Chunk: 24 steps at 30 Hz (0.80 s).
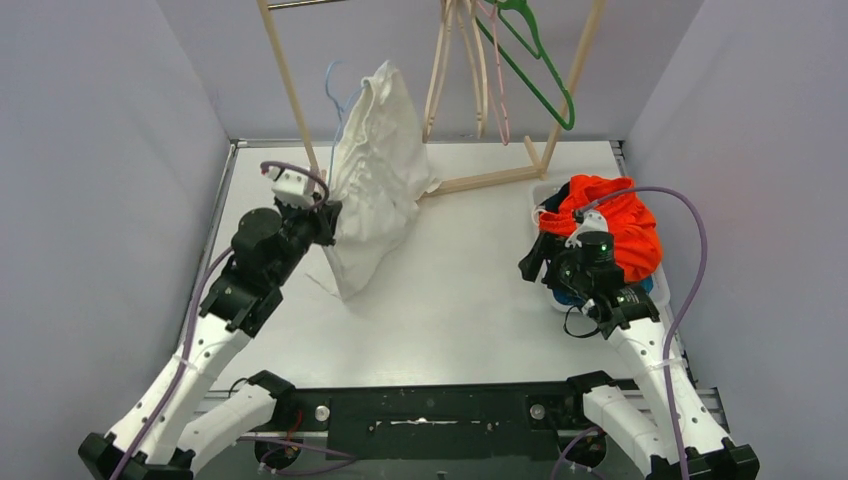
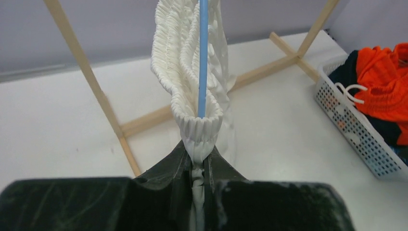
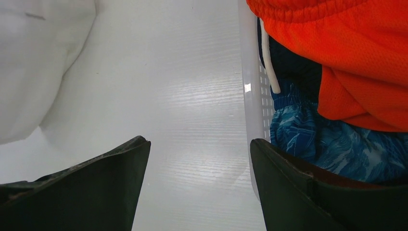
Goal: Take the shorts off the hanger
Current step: Pick up the hanger from the clothes rod, then remove the shorts from the hanger.
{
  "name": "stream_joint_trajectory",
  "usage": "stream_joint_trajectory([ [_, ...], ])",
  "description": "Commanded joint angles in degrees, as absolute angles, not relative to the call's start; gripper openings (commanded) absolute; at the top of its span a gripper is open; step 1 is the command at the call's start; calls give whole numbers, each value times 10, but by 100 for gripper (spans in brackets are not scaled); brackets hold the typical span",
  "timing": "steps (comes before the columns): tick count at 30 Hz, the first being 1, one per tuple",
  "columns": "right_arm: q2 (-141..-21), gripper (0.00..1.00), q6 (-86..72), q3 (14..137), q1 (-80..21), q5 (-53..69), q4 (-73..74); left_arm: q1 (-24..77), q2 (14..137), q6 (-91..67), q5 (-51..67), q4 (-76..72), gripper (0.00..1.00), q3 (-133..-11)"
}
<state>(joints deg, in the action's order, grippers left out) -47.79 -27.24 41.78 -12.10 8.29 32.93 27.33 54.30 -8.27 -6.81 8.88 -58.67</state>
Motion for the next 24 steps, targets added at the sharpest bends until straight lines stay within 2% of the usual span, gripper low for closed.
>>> stream_joint_trajectory([
  [1, -433, 79, -272, 427, -125, 85, 284, 273, 422, -139, -39, 76, 0, -501],
  [6, -392, 79, -275, 404, -126, 120, 232, 273, 330, -150, 55, 124, 0, -432],
  [10, -367, 79, -276, 386, -126, 139, 194, 273, 296, -248, 139, 127, 0, -384],
  [13, -349, 79, -283, 376, -126, 156, 164, 273, 298, -290, 197, 119, 0, -356],
  [24, -266, 82, -295, 326, -126, 255, 41, 281, 341, -279, 331, 184, 0, -366],
])
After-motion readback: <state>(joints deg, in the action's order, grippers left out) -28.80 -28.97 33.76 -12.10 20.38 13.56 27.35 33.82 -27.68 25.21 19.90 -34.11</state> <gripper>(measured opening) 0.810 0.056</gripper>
